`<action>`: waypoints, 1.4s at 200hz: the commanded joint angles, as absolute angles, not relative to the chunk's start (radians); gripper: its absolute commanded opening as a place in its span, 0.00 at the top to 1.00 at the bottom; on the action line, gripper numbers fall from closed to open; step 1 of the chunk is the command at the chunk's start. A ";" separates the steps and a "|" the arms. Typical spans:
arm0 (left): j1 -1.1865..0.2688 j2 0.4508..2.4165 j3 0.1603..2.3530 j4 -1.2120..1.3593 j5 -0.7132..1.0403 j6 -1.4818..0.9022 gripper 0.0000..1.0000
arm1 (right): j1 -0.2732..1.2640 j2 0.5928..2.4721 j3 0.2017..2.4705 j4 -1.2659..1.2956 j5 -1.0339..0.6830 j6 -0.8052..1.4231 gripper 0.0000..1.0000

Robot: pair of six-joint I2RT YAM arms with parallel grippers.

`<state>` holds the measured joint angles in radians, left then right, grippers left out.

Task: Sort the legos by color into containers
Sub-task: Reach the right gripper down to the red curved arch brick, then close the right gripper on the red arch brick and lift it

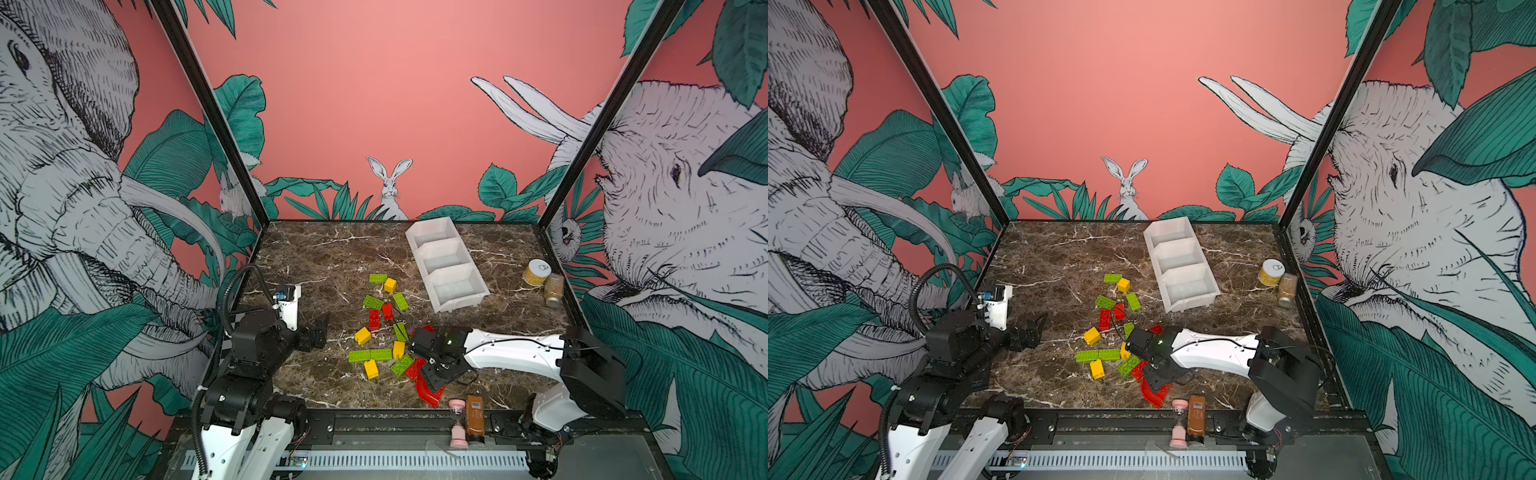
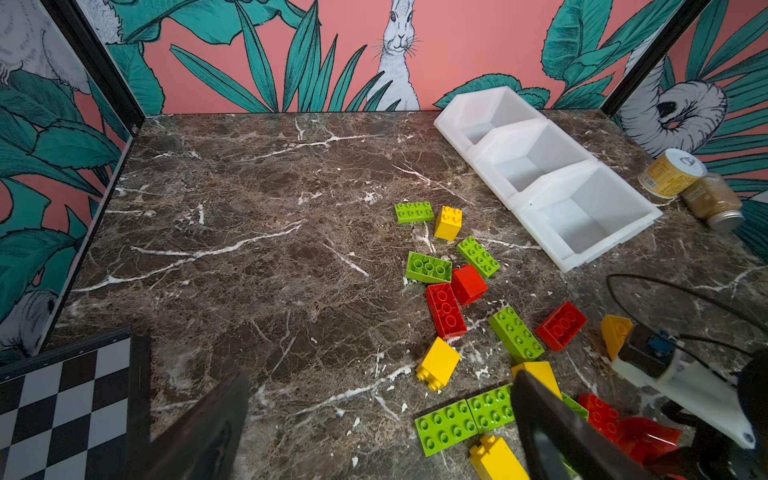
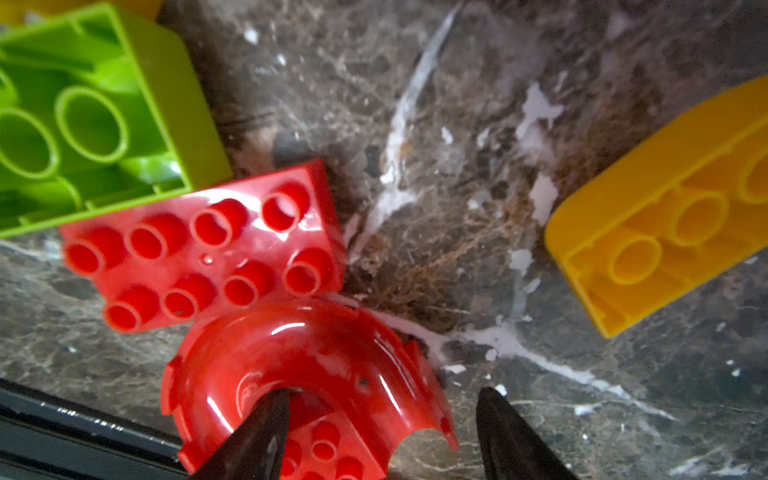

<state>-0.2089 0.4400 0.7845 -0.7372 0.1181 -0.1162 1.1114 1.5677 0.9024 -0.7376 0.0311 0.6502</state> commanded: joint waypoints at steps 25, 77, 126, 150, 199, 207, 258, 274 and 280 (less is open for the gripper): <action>-0.208 0.420 0.781 -0.762 0.094 -0.126 0.01 | 1.043 1.626 0.957 -0.684 0.155 0.624 0.29; -0.208 0.413 0.780 -0.761 0.092 -0.126 0.01 | 0.998 1.668 1.107 -0.773 0.195 0.548 0.22; -0.208 0.404 0.780 -0.763 0.086 -0.127 0.01 | 0.996 1.609 0.984 -0.679 0.135 0.640 0.25; -0.208 0.408 0.780 -0.762 0.087 -0.126 0.01 | 0.993 1.609 0.959 -0.652 0.134 0.628 0.28; -0.208 0.417 0.779 -0.762 0.095 -0.126 0.01 | 0.964 1.611 0.934 -0.594 0.103 0.587 0.37; -0.208 0.417 0.778 -0.758 0.102 -0.124 0.01 | 0.960 1.614 0.924 -0.578 0.093 0.585 0.39; -0.209 0.437 0.770 -0.724 0.239 -0.120 0.01 | 0.956 1.634 0.891 -0.514 0.051 0.587 0.47; -0.209 0.447 0.771 -0.718 0.286 -0.125 0.01 | 0.956 1.622 0.884 -0.504 0.054 0.595 0.51; -0.209 0.451 0.771 -0.715 0.299 -0.130 0.01 | 0.957 1.615 0.881 -0.500 0.057 0.597 0.53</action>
